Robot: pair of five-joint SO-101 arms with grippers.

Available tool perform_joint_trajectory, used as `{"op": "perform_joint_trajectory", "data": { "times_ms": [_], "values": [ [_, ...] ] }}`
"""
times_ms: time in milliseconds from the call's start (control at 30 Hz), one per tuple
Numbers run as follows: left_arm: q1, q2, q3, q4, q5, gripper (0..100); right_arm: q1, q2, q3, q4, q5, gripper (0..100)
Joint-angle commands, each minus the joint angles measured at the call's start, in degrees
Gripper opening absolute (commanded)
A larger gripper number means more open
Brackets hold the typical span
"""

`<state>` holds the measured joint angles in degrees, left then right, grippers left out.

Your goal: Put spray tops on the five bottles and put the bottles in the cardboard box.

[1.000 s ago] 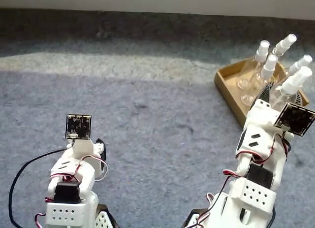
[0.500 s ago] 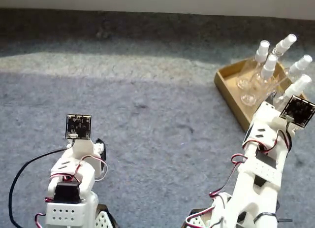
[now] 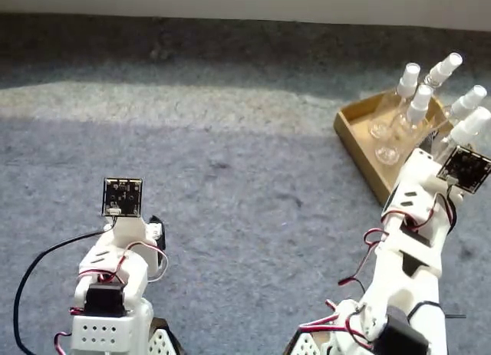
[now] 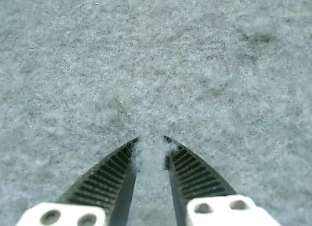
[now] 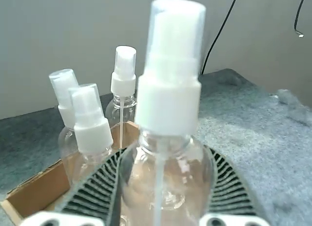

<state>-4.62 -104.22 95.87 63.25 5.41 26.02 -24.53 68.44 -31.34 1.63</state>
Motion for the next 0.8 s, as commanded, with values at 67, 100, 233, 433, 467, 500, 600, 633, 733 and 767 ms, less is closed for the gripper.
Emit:
{"op": "perform_joint_trajectory", "data": {
  "times_ms": [67,100,233,433,467,500,600,633,733,767],
  "values": [
    [-0.4,-0.7,1.1,0.0,-0.4,4,0.4,5.1,-8.5,-1.8,-0.4,12.8],
    [-0.4,-0.7,1.1,0.0,-0.4,4,0.3,6.5,-9.5,-1.8,-0.4,12.8],
    [-0.4,-0.6,1.1,0.0,-0.4,4,0.2,11.6,-12.5,-2.1,-0.4,12.8],
    [-0.4,-0.6,1.1,0.0,-0.4,4,0.2,16.7,-16.3,-2.2,-7.0,12.8],
    [-0.4,-0.6,1.1,0.0,-0.4,4,0.2,17.4,-16.7,-2.2,-8.1,12.8],
    [-0.4,-0.6,1.1,0.0,-0.4,4,0.2,17.9,-16.9,-2.2,-8.5,12.8],
    [-0.4,-0.6,1.1,0.0,-0.4,4,0.1,19.4,-17.2,-2.2,-8.4,12.8],
    [-0.4,-0.6,1.1,0.0,-0.4,4,0.1,19.7,-17.2,-2.2,-8.4,12.8],
    [-0.4,-0.6,1.1,0.0,-0.4,4,0.1,20.6,-17.2,-2.2,-8.4,12.8],
    [-0.4,-0.6,1.1,0.1,-0.4,4,0.1,20.8,-17.2,-2.2,-8.4,12.8]
  ]
}}
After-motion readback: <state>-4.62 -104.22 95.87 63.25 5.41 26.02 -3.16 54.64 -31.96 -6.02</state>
